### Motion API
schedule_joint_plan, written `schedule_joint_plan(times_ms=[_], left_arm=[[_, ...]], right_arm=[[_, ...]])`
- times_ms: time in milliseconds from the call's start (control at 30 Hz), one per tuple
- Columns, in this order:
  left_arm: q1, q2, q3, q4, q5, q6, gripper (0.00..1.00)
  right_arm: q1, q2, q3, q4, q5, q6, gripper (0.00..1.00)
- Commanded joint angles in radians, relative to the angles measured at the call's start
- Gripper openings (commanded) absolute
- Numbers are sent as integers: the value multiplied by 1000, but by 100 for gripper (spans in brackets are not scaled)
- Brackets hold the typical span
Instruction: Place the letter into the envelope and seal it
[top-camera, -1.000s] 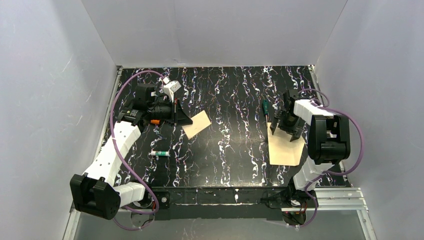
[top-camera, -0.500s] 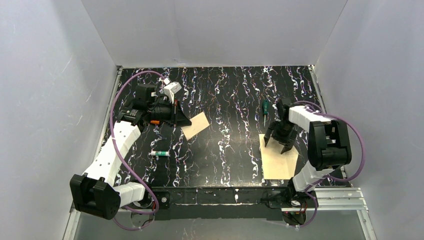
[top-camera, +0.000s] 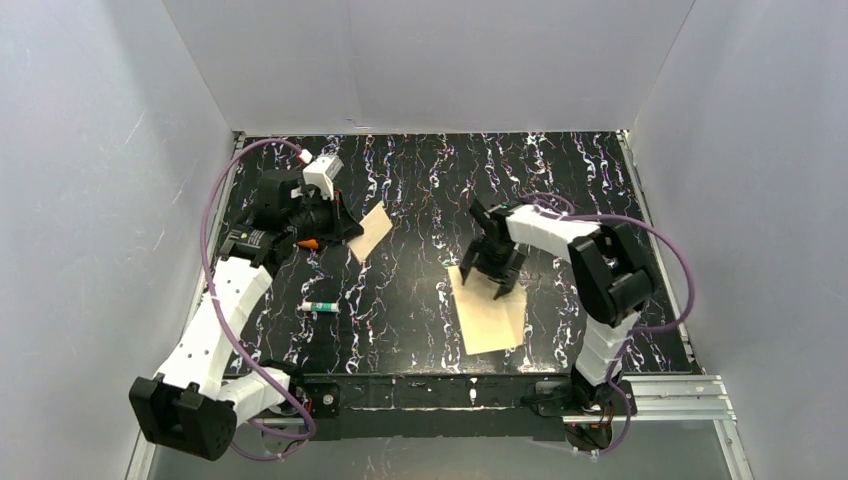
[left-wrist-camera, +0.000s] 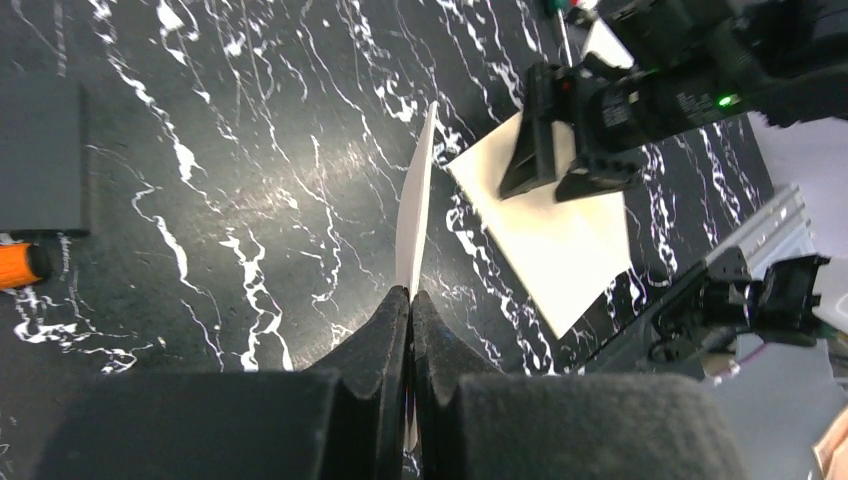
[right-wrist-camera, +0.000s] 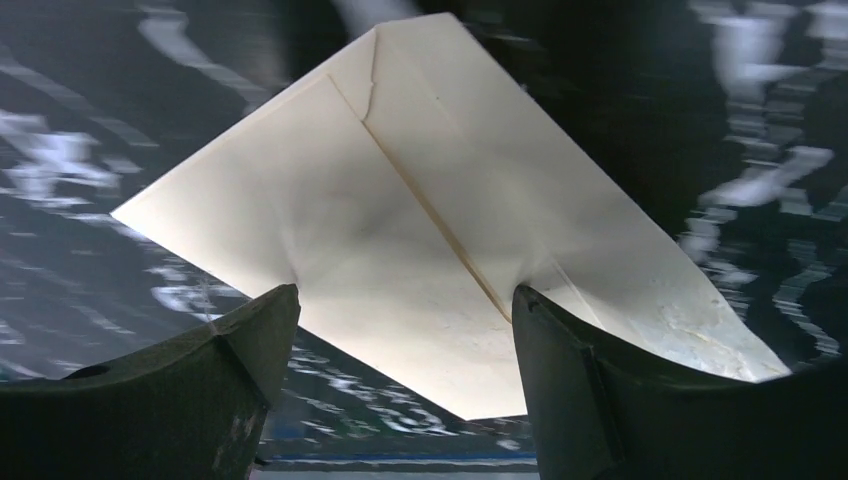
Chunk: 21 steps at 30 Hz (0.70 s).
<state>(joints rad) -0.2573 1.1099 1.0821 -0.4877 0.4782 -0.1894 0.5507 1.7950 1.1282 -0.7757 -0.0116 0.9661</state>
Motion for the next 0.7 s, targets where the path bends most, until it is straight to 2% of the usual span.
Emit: schedule_joint_plan(times_ms=[0,167,300,433,567,667], left_arm=[[-2,-70,18,23,-98,-47,0],[-2,-91,-8,40,-98,-121,0],[-2,-109,-29,101,-110,-211,0],[-2,-112,-44,175,-116,-308,0],[-2,-94,-43,236,-109,-407,0],[-2,-82,-52,318,-94,-514,0]], right_arm=[[79,171,160,236,30,137,85],[84,298,355,274,95,161,87],[83,333,446,330,73,213,87],[80,239,442,400,34,215,88],[79,65,388,476,-21,174,88],[78,-74,279,627,-91,93,89]])
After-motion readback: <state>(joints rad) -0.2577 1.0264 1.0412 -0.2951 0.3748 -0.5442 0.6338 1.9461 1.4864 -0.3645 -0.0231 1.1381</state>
